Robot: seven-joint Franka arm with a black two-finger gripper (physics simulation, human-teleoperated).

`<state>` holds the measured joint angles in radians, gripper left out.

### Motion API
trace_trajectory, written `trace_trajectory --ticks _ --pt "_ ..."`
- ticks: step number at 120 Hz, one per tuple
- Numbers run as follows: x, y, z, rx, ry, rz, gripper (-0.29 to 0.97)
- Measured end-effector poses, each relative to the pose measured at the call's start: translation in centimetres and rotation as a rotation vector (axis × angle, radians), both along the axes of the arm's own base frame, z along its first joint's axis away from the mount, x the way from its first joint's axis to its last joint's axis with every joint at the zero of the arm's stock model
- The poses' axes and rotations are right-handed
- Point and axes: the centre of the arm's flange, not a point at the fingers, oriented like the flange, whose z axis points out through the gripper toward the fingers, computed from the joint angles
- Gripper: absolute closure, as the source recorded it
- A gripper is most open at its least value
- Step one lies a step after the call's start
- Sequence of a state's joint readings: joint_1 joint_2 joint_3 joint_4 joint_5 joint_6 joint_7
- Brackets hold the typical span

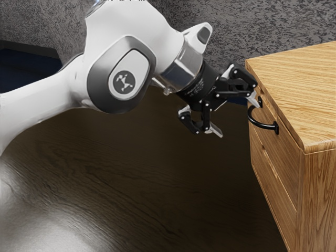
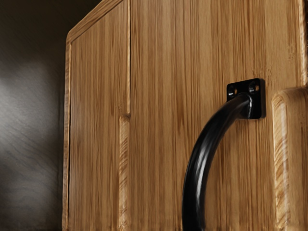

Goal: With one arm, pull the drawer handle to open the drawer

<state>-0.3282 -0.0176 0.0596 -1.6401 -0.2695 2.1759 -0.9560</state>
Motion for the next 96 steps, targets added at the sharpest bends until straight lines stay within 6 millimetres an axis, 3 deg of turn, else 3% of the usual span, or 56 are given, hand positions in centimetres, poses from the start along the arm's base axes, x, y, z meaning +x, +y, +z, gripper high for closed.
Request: trace_trajectory --ticks 24,42,96 --pt "-0.6 -1.7 -0.4 0.002 0.013 -0.031 0.00" --pt "-0.7 -1.9 -0.6 0.003 0.020 -0.036 0.00" --pt "0.5 2.4 -0.6 0.002 0.023 0.038 0.00"
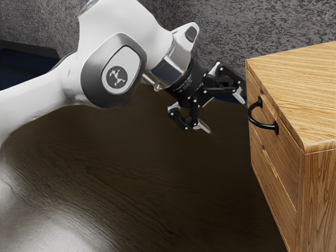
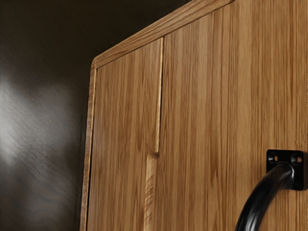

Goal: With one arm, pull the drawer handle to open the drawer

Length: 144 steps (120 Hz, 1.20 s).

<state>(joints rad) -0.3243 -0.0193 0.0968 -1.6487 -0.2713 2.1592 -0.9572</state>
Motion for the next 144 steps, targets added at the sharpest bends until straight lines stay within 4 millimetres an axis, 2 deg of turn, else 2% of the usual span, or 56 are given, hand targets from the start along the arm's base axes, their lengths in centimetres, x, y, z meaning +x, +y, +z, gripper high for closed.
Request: trace_trajectory --ticks 21,42,96,120,144 --pt "0.3 1.3 0.2 0.001 -0.005 0.022 0.00" --pt "0.4 1.5 0.2 0.000 -0.004 0.026 0.00" --pt "0.2 -1.2 -0.5 0.002 0.003 -0.018 0.00" --pt "0.8 -2.7 -2.4 0.009 0.031 -0.035 0.00" --pt "1.1 -2.3 -2.7 0.009 0.037 -0.027 0.00"
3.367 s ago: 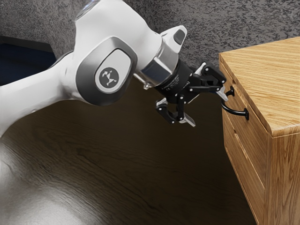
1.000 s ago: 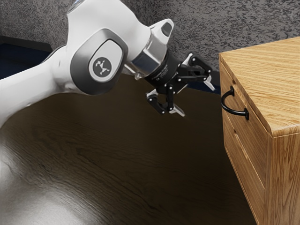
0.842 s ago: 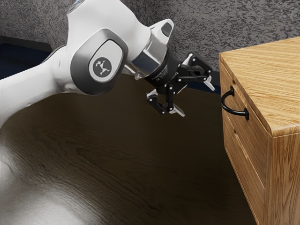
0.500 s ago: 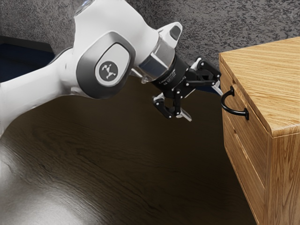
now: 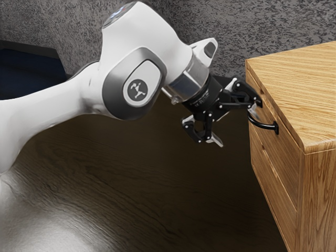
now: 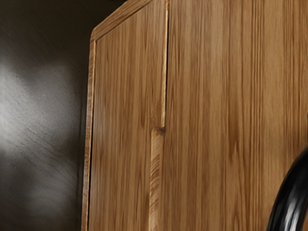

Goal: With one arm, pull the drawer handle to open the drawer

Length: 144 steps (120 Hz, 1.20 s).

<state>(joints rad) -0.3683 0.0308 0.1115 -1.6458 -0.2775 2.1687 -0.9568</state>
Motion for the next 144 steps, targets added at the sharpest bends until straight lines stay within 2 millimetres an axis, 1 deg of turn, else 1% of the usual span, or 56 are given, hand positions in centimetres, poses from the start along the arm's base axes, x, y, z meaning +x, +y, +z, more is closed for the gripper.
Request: trace_trajectory --ticks 44,66,81,99,119,130,144 --pt "-0.3 0.7 -0.8 0.002 0.023 0.009 0.00" --pt "-1.5 1.5 -0.6 -0.004 0.029 0.014 0.00" --pt "-2.2 2.8 -0.7 -0.008 0.035 0.029 0.00" --pt "-2.4 5.2 -0.9 -0.010 0.043 0.064 0.00" --pt "-3.3 6.4 -0.7 -0.017 0.045 0.078 0.00" --pt "-4.0 7.2 -0.8 -0.023 0.050 0.086 0.00" --pt "-5.9 9.2 -1.1 -0.037 0.058 0.107 0.00"
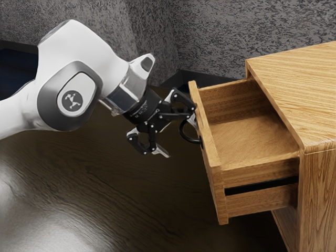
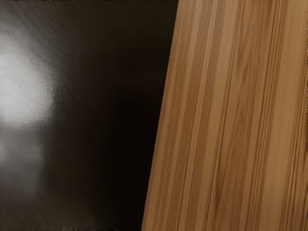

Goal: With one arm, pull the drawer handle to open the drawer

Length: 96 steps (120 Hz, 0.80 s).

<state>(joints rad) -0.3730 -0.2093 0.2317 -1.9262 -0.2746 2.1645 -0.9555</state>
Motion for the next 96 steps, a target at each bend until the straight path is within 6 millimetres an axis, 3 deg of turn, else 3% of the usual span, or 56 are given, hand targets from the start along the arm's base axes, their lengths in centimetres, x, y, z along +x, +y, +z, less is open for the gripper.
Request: trace_trajectory --ticks 64,78,88,96 --pt "-7.5 7.2 1.6 -0.059 -0.031 0.076 0.00" --pt "-9.4 10.7 4.3 -0.047 -0.040 0.112 0.01" --pt "-10.6 12.2 7.9 -0.013 -0.055 0.114 0.01" --pt "-10.3 12.5 8.0 0.041 0.000 0.104 0.01"
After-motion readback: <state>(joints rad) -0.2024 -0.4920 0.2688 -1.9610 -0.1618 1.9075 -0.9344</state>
